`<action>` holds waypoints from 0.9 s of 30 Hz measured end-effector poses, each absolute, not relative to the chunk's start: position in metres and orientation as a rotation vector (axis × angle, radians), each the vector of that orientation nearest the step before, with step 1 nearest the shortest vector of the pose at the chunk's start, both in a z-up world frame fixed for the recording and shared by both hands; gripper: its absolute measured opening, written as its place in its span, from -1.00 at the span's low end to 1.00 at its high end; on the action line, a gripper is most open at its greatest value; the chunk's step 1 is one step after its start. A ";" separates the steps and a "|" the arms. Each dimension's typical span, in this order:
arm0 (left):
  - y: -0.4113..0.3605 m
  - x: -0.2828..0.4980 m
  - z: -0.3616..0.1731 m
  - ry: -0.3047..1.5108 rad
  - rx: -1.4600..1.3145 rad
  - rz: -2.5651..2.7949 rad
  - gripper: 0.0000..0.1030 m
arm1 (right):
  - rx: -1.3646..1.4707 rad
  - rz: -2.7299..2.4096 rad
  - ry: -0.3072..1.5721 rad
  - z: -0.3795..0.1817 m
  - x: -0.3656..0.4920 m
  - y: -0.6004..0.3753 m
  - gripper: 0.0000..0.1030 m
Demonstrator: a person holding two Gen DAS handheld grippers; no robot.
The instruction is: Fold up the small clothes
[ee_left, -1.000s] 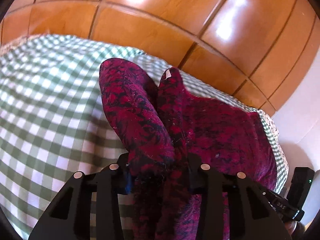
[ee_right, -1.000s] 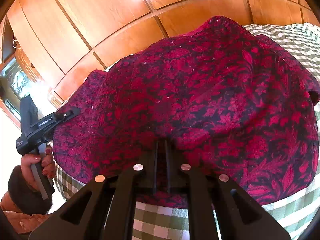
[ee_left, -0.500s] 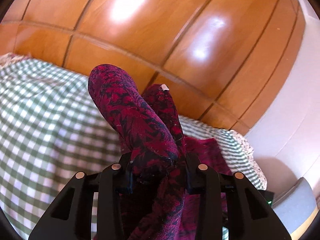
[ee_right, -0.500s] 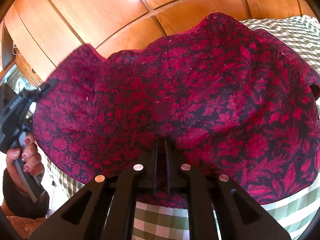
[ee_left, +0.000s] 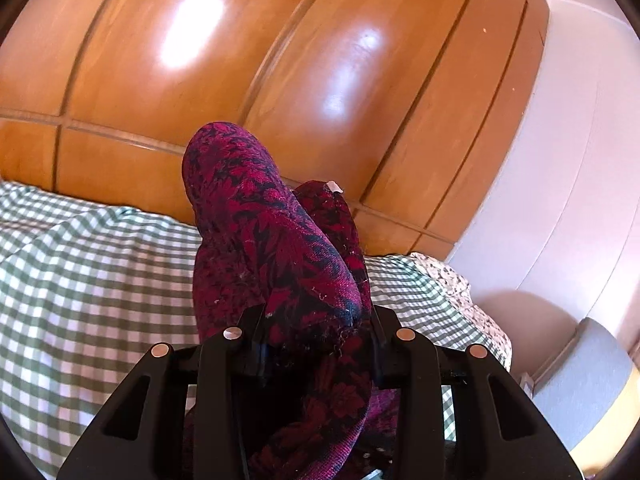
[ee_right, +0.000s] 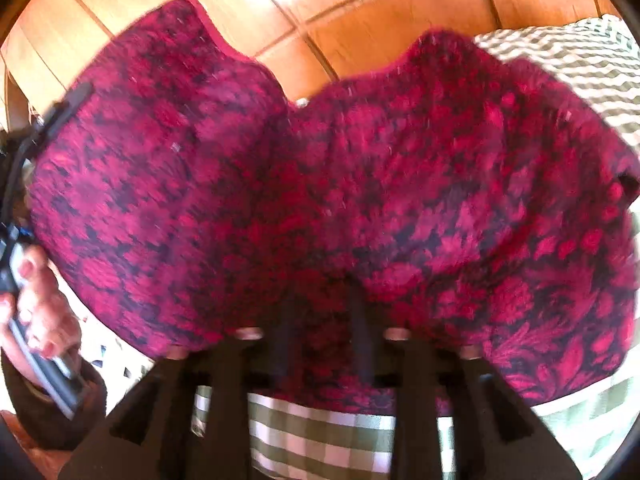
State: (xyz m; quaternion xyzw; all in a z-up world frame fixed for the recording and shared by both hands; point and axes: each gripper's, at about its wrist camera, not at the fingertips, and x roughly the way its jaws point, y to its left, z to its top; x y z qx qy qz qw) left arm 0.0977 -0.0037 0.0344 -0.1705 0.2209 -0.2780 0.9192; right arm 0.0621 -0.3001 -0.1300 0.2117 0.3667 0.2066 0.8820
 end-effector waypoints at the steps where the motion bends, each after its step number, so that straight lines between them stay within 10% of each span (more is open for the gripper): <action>1: -0.005 0.098 0.035 0.454 -0.348 -0.575 -0.33 | 0.426 0.407 0.742 -0.125 0.060 -0.303 -0.10; 27: -0.085 0.118 0.024 0.498 -0.231 -0.671 -0.33 | 0.333 0.313 0.756 -0.138 0.057 -0.320 -0.05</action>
